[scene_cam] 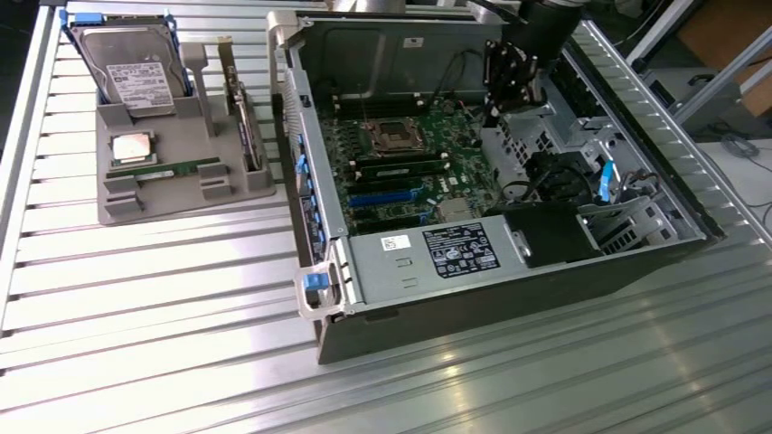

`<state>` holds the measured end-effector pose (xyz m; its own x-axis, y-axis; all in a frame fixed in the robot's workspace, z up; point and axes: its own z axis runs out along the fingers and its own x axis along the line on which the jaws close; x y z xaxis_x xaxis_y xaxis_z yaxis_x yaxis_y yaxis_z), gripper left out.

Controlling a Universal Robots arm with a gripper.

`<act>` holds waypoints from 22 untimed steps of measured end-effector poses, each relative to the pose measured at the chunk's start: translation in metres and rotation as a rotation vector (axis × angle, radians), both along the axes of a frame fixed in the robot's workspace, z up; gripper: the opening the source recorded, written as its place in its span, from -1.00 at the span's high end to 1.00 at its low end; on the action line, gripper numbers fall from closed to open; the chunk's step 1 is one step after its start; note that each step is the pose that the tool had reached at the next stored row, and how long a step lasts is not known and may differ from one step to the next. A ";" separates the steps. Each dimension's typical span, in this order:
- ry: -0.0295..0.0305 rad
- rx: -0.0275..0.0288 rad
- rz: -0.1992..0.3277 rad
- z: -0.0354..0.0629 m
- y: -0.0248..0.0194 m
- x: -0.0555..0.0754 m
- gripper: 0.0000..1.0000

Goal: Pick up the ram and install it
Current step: 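Press down the ram until it locks into place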

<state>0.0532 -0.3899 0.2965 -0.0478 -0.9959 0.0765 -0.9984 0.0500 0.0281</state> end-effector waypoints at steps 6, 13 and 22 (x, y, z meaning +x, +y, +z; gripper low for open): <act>0.0000 0.0024 0.000 0.0127 0.0000 0.018 0.79; 0.0000 0.0048 0.000 0.0406 0.0000 0.018 0.79; -0.0001 0.0037 -0.093 0.0405 0.0001 0.018 0.79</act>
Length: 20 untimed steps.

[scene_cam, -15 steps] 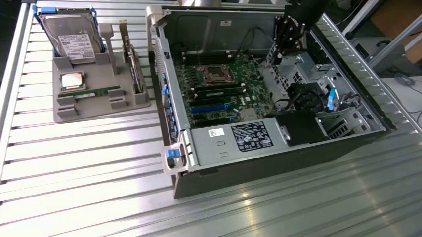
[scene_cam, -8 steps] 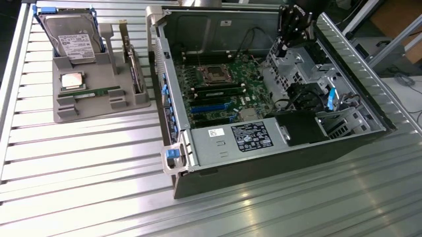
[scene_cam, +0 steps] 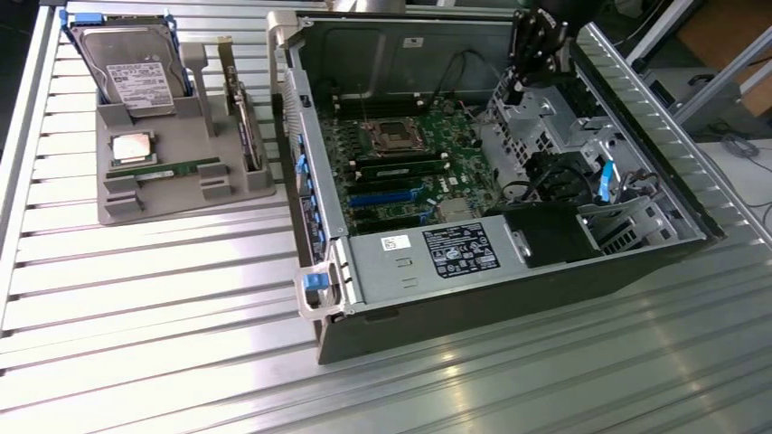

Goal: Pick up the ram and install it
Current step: 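Press down the ram until it locks into place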

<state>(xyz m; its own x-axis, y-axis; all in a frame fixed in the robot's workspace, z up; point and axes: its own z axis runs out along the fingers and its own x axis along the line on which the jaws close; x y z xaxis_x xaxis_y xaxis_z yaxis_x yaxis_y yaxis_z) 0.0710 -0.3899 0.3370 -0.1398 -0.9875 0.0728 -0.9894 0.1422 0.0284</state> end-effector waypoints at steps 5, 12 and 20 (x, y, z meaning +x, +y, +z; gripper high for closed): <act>-0.0001 0.0000 -0.164 -0.0008 0.0000 0.000 0.79; 0.0000 -0.0001 -0.426 -0.0025 0.0000 0.000 0.79; 0.0000 -0.0001 -0.673 -0.0040 0.0000 0.000 0.79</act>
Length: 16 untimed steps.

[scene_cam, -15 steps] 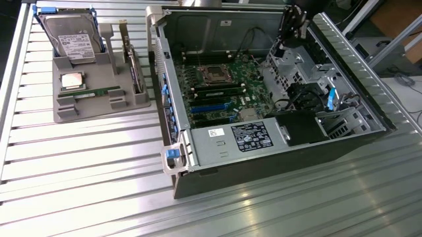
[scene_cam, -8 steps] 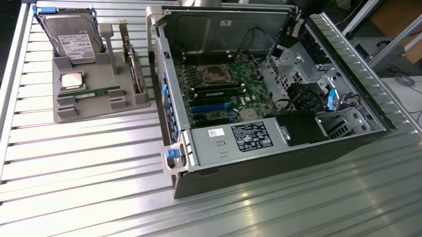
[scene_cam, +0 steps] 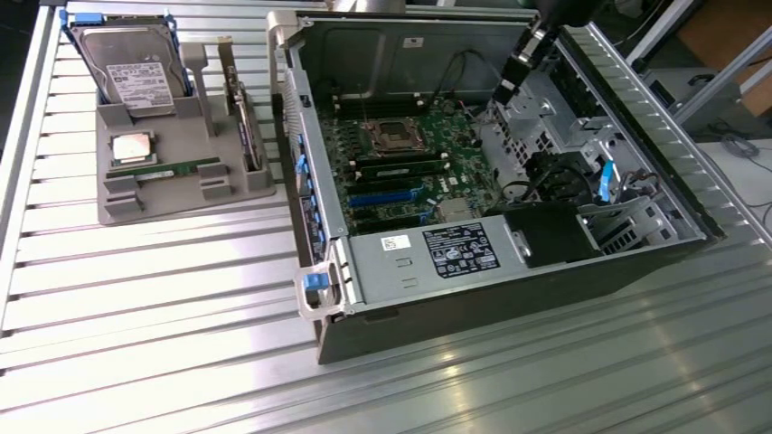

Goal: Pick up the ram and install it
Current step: 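Press down the ram until it locks into place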

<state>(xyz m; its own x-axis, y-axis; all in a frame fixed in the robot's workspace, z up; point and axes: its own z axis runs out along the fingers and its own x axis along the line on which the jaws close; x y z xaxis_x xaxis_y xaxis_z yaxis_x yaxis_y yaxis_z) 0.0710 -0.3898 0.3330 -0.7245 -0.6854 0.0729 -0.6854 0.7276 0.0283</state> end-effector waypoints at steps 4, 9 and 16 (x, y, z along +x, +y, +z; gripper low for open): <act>0.0000 0.0000 -0.114 -0.0005 0.0000 0.000 0.79; 0.0000 -0.0001 -0.282 -0.0011 0.0000 0.000 0.79; 0.0001 0.0000 -0.511 -0.0019 0.0000 0.000 0.79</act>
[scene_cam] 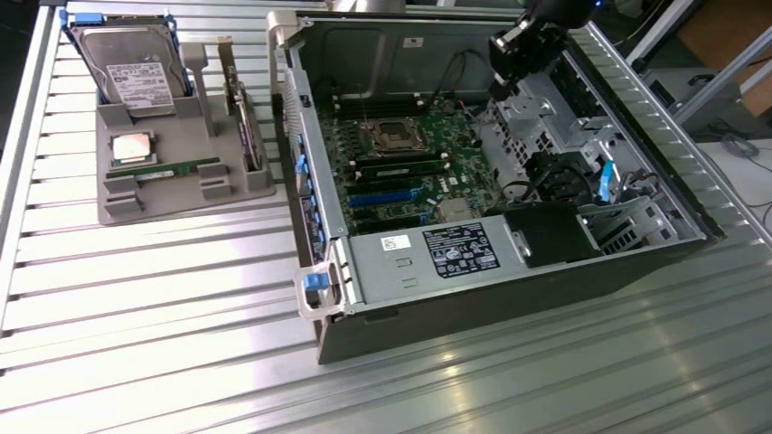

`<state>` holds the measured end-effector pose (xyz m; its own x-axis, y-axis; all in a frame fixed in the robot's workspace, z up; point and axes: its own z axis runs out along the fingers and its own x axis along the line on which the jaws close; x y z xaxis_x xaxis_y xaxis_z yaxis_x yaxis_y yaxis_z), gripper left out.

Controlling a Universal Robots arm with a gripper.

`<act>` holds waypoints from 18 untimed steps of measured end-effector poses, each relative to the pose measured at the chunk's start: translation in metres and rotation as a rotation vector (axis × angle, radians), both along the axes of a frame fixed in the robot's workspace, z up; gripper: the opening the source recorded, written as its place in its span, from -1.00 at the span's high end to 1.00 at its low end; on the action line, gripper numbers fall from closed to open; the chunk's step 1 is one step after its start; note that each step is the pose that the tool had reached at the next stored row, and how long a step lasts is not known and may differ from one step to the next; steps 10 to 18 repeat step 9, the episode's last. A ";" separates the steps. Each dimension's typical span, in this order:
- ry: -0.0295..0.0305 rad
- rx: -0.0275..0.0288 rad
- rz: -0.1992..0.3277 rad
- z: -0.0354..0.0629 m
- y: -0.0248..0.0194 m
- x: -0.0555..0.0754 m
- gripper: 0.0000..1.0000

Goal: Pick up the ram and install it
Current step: 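Press down the ram until it locks into place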

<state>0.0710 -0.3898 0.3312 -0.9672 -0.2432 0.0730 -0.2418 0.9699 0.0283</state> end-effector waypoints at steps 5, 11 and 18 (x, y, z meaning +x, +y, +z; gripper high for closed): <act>0.0000 0.0000 -0.133 -0.0004 0.0000 0.000 0.79; 0.0000 0.0000 -0.209 -0.0006 0.0000 0.000 0.79; 0.0000 0.0000 -0.209 -0.0006 0.0000 0.000 0.79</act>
